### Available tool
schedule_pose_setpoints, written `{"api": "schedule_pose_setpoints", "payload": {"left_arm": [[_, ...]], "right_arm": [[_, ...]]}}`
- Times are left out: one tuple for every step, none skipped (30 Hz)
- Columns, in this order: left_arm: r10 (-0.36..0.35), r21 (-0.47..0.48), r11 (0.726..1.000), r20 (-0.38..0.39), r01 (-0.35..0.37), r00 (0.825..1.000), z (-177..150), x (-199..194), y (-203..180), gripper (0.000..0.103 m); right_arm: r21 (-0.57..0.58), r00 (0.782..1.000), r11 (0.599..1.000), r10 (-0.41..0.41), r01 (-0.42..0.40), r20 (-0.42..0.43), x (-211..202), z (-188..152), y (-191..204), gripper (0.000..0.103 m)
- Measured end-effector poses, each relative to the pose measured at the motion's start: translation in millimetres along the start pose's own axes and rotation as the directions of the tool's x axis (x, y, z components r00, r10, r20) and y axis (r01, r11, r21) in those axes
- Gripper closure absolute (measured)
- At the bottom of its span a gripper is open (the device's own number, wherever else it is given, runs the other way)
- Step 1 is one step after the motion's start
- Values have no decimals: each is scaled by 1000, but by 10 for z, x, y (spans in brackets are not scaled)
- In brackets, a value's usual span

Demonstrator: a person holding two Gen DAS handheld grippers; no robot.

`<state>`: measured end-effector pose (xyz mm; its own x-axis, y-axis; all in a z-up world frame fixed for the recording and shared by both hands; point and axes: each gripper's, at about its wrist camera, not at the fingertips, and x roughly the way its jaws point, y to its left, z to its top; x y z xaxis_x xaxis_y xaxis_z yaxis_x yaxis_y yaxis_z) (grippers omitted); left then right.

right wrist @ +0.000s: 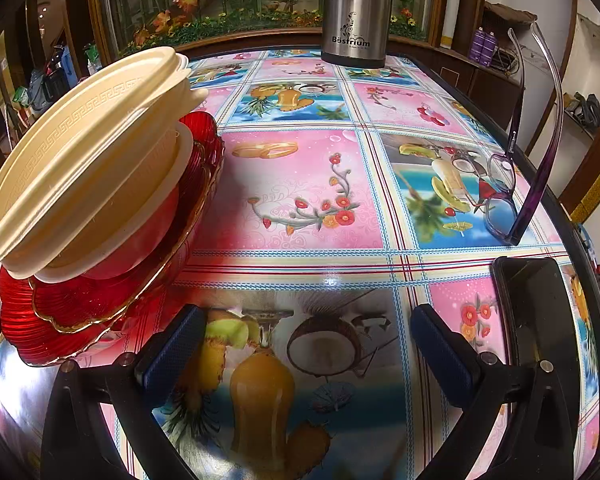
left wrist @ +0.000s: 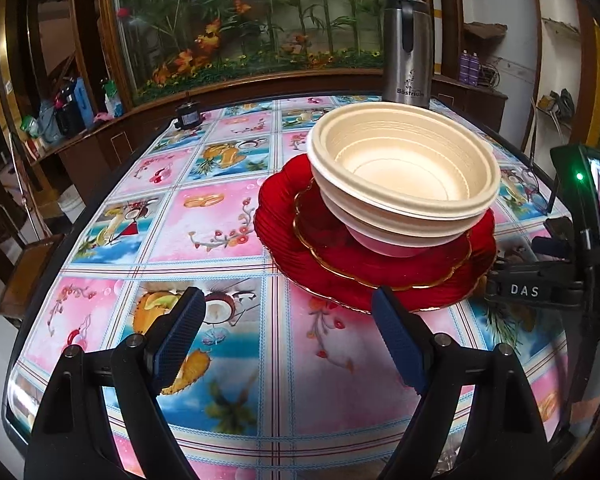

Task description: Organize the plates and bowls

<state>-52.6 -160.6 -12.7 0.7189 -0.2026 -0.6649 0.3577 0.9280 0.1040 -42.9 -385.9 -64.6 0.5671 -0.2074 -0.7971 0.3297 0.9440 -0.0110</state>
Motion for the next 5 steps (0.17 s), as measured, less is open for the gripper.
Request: {"api": "schedule_pose_setpoints", "payload": {"left_arm": [[-9, 8, 1000, -2, 9, 1000, -8, -15, -21, 17], [-12, 14, 1000, -4, 12, 1000, -16, -27, -35, 17], [-11, 20, 1000, -4, 11, 1000, -22, -38, -41, 17], [-8, 26, 1000, -4, 8, 1000, -27, -53, -51, 17], [-7, 29, 1000, -7, 8, 1000, -29, -62, -45, 17]], "right_arm": [[0, 1000, 1000, 0, 0, 0, -1, 1, 1, 0], [0, 1000, 1000, 0, 0, 0, -2, 2, 2, 0], [0, 1000, 1000, 0, 0, 0, 0, 0, -1, 0], [0, 1000, 1000, 0, 0, 0, 0, 2, 0, 0], [0, 1000, 1000, 0, 0, 0, -1, 3, 2, 0]]}}
